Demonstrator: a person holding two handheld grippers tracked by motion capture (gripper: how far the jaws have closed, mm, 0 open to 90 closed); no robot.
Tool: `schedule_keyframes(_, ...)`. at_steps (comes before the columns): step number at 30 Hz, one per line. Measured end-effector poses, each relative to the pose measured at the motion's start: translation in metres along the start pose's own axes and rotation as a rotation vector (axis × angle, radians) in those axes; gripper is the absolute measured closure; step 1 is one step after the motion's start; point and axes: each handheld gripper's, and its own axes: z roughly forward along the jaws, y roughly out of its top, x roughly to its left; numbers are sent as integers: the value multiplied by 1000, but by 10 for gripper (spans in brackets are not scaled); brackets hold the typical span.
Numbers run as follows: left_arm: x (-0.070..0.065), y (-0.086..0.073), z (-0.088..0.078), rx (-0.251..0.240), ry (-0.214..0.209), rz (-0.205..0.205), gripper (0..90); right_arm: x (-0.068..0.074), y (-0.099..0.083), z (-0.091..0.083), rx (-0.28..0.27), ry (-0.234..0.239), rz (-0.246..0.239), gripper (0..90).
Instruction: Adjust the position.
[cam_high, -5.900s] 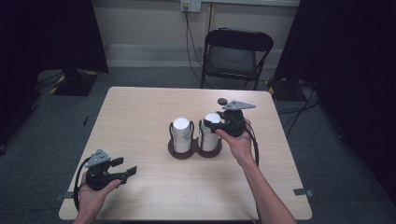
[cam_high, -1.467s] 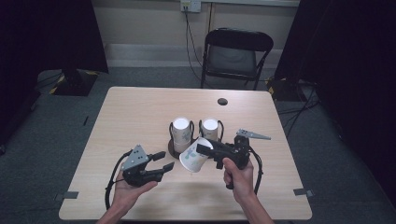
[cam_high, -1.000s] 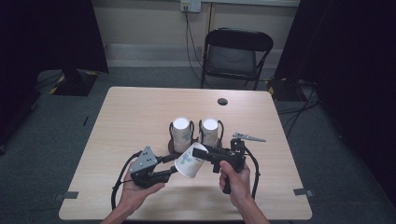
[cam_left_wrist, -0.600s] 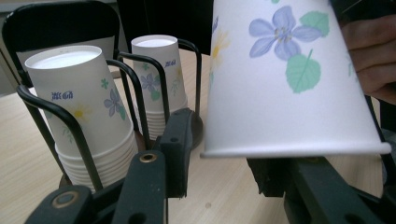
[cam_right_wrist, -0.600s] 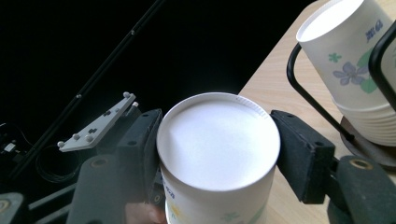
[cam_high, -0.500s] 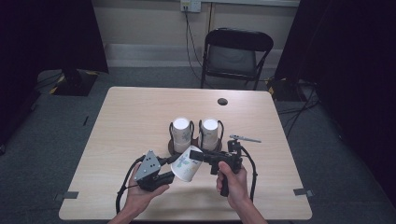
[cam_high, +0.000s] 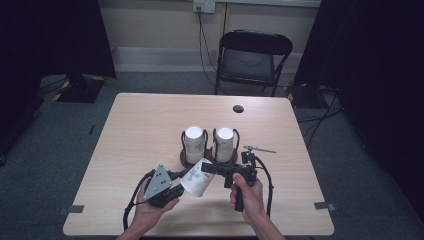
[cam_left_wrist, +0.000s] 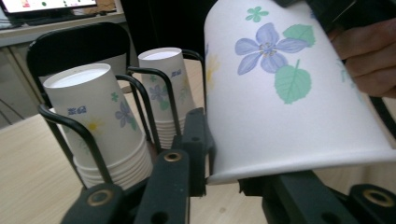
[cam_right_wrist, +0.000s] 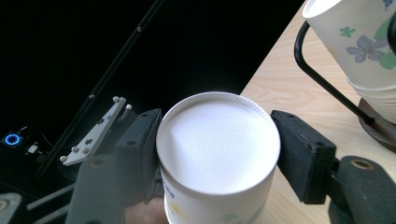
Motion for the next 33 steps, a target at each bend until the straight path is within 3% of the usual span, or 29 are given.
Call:
schedule_keyframes(9,2,-1,0,3,-28,-2,832,3,-3,1,0,-44,-77,329)
schedule_keyframes(19,5,-2,-1,29,-68,-30,851,2,-3,-4,-16,-68,-112,278)
schedule_keyframes(25,6,-2,1,74,-136,-58,854,0,-2,-8,-23,-75,-132,270)
schedule_keyframes(33,10,-2,1,151,-174,-81,855,0,-1,-12,-18,-100,-172,270)
